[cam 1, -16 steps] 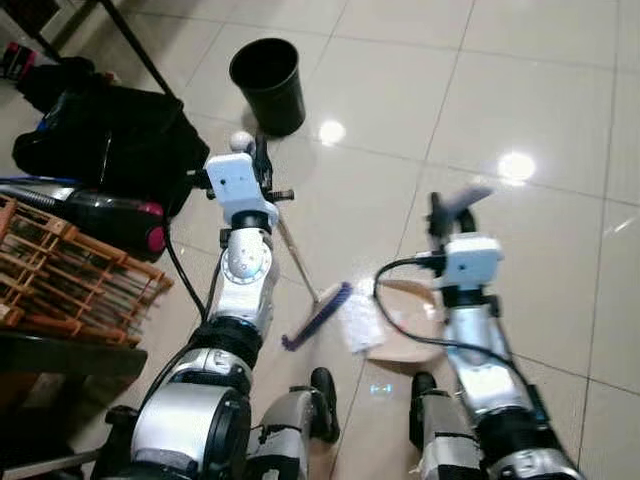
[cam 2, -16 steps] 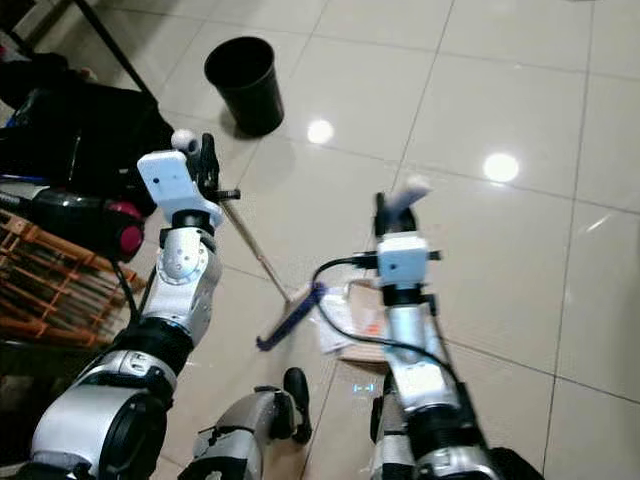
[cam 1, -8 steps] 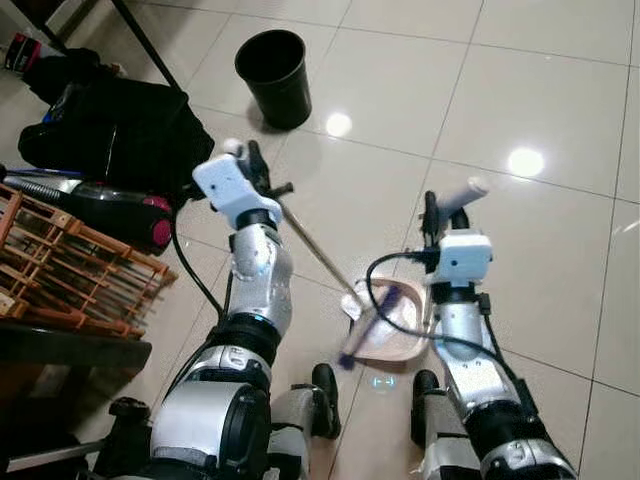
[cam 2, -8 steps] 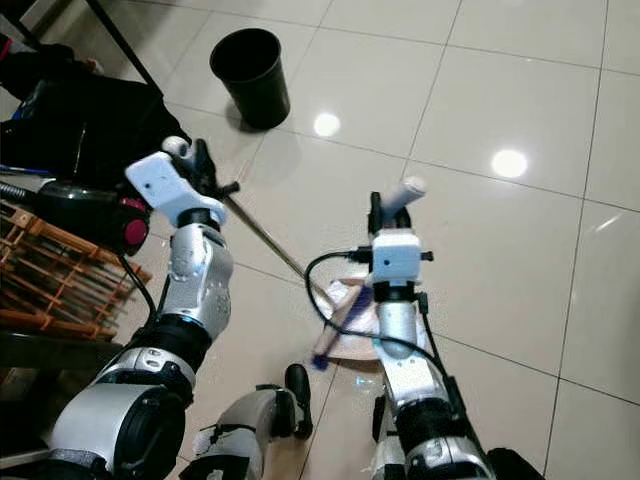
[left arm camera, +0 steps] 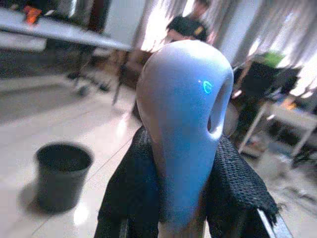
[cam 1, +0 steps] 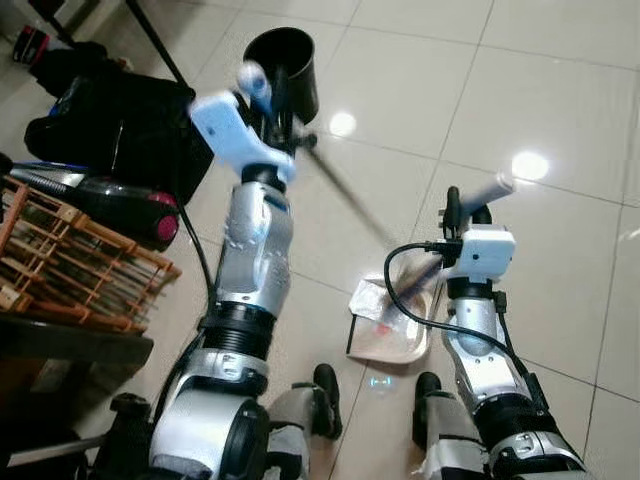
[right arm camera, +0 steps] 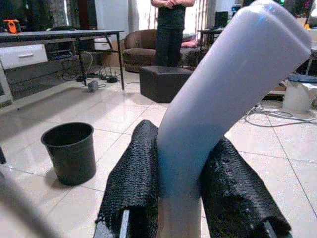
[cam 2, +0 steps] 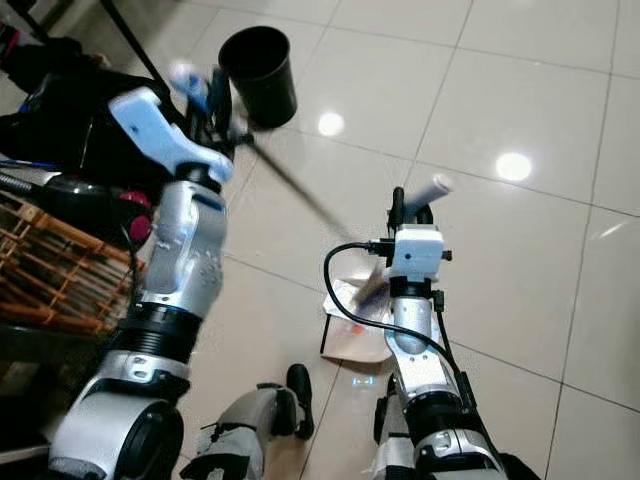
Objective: Sweep floor
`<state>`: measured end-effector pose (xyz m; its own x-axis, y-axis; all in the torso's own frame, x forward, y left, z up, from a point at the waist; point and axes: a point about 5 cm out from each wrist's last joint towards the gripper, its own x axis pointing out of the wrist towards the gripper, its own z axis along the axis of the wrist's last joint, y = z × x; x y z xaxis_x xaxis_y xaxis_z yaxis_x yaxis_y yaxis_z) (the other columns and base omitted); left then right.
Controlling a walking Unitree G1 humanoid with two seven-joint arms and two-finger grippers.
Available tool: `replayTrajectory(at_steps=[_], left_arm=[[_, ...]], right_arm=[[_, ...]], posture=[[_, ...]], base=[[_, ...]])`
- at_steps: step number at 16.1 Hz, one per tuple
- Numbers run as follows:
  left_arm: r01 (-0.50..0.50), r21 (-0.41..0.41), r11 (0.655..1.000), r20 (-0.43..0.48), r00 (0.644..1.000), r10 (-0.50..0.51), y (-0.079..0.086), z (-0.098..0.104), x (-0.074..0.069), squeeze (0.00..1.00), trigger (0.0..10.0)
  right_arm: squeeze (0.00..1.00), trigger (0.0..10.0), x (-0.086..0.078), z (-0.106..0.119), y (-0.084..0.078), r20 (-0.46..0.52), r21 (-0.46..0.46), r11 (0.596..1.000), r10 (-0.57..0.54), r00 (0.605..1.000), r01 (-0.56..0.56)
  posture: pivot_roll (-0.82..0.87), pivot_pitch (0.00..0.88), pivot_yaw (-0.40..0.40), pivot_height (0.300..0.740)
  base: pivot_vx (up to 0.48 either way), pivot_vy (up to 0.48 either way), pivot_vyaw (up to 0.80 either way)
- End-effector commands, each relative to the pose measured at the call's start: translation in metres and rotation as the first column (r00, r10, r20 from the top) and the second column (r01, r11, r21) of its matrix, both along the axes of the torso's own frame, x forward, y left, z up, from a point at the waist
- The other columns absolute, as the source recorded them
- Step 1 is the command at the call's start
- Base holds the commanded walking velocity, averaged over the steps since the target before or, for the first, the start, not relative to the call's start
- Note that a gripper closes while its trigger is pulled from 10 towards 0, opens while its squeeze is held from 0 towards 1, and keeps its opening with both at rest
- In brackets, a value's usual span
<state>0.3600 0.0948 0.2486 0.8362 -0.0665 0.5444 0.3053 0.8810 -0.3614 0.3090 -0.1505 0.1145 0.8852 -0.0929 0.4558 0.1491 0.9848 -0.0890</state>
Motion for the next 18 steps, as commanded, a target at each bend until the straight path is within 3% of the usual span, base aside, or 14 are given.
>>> replayTrajectory(at_steps=[1,3,6,8,9,11,12,15,17,18], left_arm=[[-0.029,0.045,0.999,0.09,0.996,0.025,0.022,0.017,-0.004,0.0,10.0],[-0.065,0.163,0.985,0.198,0.98,0.032,0.044,0.039,-0.008,0.0,10.0],[-0.127,0.284,0.95,0.23,0.971,0.061,0.062,0.045,-0.012,0.0,10.0],[-0.138,0.388,0.911,0.174,0.982,0.075,0.07,0.032,-0.012,0.0,10.0],[-0.125,0.403,0.907,0.12,0.989,0.083,0.074,0.023,-0.01,0.0,10.0],[-0.081,0.501,0.862,-0.082,0.987,0.141,0.084,-0.015,-0.009,0.0,10.0],[-0.044,0.54,0.841,-0.139,0.98,0.141,0.086,-0.032,-0.014,0.0,10.0],[0.001,0.612,0.791,-0.188,0.972,0.144,0.085,-0.061,-0.033,0.0,10.0],[-0.005,0.615,0.789,-0.178,0.973,0.144,0.08,-0.062,-0.041,0.0,10.0],[-0.003,0.601,0.799,-0.17,0.977,0.132,0.072,-0.06,-0.049,0.0,10.0]], right_arm=[[0.0,10.0,-0.006,-0.015,-0.011,-0.064,0.003,1.0,-0.029,0.998,0.03],[0.0,10.0,-0.011,-0.015,-0.025,-0.056,0.028,0.998,-0.061,0.997,0.063],[0.0,10.0,-0.022,-0.006,-0.04,0.009,0.081,0.991,-0.109,0.994,0.108],[0.0,10.0,-0.032,0.008,-0.046,0.078,0.108,0.987,-0.127,0.989,0.118],[0.0,10.0,-0.036,0.015,-0.048,0.107,0.125,0.985,-0.129,0.986,0.115],[0.0,10.0,-0.045,0.04,-0.052,0.16,0.165,0.981,-0.133,0.978,0.106],[0.0,10.0,-0.048,0.049,-0.054,0.157,0.198,0.974,-0.139,0.978,0.107],[0.0,10.0,-0.049,0.073,-0.059,0.118,0.291,0.951,-0.143,0.983,0.103],[0.0,10.0,-0.044,0.084,-0.061,0.078,0.319,0.944,-0.121,0.99,0.09],[0.0,10.0,-0.039,0.105,-0.063,0.037,0.349,0.935,-0.087,0.996,0.069]], posture=[[0.1,0.21,0.147,0.74],[0.11,0.165,0.131,0.74],[0.1,0.129,0.142,0.74],[0.07,0.11,0.146,0.74],[0.06,0.102,0.146,0.74],[0.02,0.073,0.146,0.74],[0.0,0.064,0.146,0.74],[-0.02,0.052,0.146,0.74],[-0.02,0.047,0.142,0.74],[-0.02,0.041,0.141,0.74]], base=[[0.0,0.0,0.0],[0.0,0.0,0.0],[0.0,0.0,0.0],[0.0,0.0,0.0],[0.0,0.0,0.0],[0.0,0.0,0.0],[0.0,0.0,0.0],[0.0,0.0,0.0],[0.0,0.0,0.0],[0.251,0.0,0.0]])
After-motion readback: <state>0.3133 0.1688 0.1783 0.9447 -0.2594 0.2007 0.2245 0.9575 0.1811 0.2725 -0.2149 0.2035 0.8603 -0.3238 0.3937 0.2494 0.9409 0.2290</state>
